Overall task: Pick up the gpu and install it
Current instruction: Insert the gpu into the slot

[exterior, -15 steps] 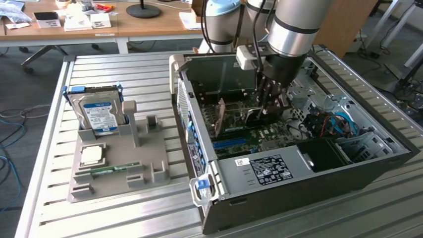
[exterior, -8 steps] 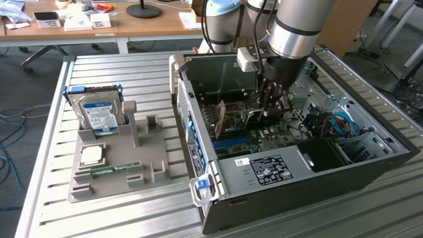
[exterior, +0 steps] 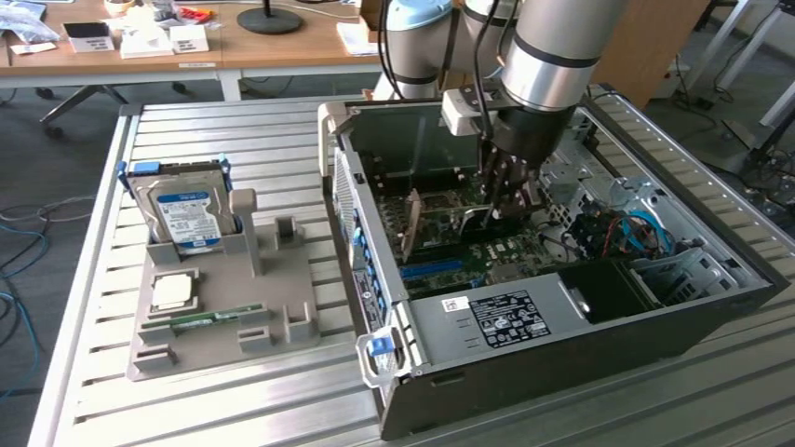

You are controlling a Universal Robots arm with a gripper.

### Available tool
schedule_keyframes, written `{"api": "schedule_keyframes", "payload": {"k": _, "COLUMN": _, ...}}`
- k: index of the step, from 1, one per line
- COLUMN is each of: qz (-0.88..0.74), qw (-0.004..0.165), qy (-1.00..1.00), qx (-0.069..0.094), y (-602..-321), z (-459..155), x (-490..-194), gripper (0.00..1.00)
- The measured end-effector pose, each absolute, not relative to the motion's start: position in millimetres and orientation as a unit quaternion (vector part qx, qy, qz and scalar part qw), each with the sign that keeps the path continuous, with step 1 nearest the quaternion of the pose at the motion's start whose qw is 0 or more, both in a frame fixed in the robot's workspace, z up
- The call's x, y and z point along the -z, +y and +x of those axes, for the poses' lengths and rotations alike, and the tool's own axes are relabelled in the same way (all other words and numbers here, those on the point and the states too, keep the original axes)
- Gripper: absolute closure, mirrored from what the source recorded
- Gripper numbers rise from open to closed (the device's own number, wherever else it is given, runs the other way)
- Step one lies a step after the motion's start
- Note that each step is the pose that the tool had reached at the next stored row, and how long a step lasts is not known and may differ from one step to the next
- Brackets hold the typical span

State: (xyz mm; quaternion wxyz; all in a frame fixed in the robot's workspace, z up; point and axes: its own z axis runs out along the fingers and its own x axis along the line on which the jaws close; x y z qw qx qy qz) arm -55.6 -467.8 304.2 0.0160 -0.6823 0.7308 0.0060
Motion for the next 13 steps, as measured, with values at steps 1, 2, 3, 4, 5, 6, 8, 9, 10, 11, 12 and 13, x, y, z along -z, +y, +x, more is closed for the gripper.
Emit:
{"api": "schedule_keyframes", "payload": {"k": 1, "qz": -0.682, "qw": 0.016, "qy": 0.731, "qx": -0.006, "y": -467.8, "z": -55.6, "x": -304.2, "gripper": 0.73}}
{"api": "schedule_keyframes", "payload": {"k": 2, "qz": -0.682, "qw": 0.016, "qy": 0.731, "qx": -0.006, "y": -467.8, "z": -55.6, "x": -304.2, "gripper": 0.73}}
{"api": "schedule_keyframes", "payload": {"k": 3, "qz": -0.682, "qw": 0.016, "qy": 0.731, "qx": -0.006, "y": -467.8, "z": -55.7, "x": -304.1, "gripper": 0.73}}
{"api": "schedule_keyframes", "payload": {"k": 4, "qz": -0.682, "qw": 0.016, "qy": 0.731, "qx": -0.006, "y": -467.8, "z": -55.7, "x": -304.2, "gripper": 0.73}}
{"api": "schedule_keyframes", "payload": {"k": 5, "qz": -0.682, "qw": 0.016, "qy": 0.731, "qx": -0.006, "y": -467.8, "z": -56.3, "x": -304.1, "gripper": 0.73}}
{"api": "schedule_keyframes", "payload": {"k": 6, "qz": -0.682, "qw": 0.016, "qy": 0.731, "qx": -0.006, "y": -467.8, "z": -57.1, "x": -304.1, "gripper": 0.73}}
{"api": "schedule_keyframes", "payload": {"k": 8, "qz": -0.682, "qw": 0.016, "qy": 0.731, "qx": -0.006, "y": -467.8, "z": -58.5, "x": -304.1, "gripper": 0.73}}
{"api": "schedule_keyframes", "payload": {"k": 9, "qz": -0.682, "qw": 0.016, "qy": 0.731, "qx": -0.006, "y": -467.8, "z": -58.8, "x": -303.8, "gripper": 0.73}}
{"api": "schedule_keyframes", "payload": {"k": 10, "qz": -0.682, "qw": 0.016, "qy": 0.731, "qx": -0.006, "y": -467.8, "z": -59.0, "x": -303.0, "gripper": 0.73}}
{"api": "schedule_keyframes", "payload": {"k": 11, "qz": -0.682, "qw": 0.016, "qy": 0.731, "qx": -0.006, "y": -467.8, "z": -59.2, "x": -302.2, "gripper": 0.73}}
{"api": "schedule_keyframes", "payload": {"k": 12, "qz": -0.682, "qw": 0.016, "qy": 0.731, "qx": -0.006, "y": -467.8, "z": -59.3, "x": -301.2, "gripper": 0.73}}
{"api": "schedule_keyframes", "payload": {"k": 13, "qz": -0.682, "qw": 0.016, "qy": 0.731, "qx": -0.006, "y": -467.8, "z": -59.5, "x": -300.2, "gripper": 0.73}}
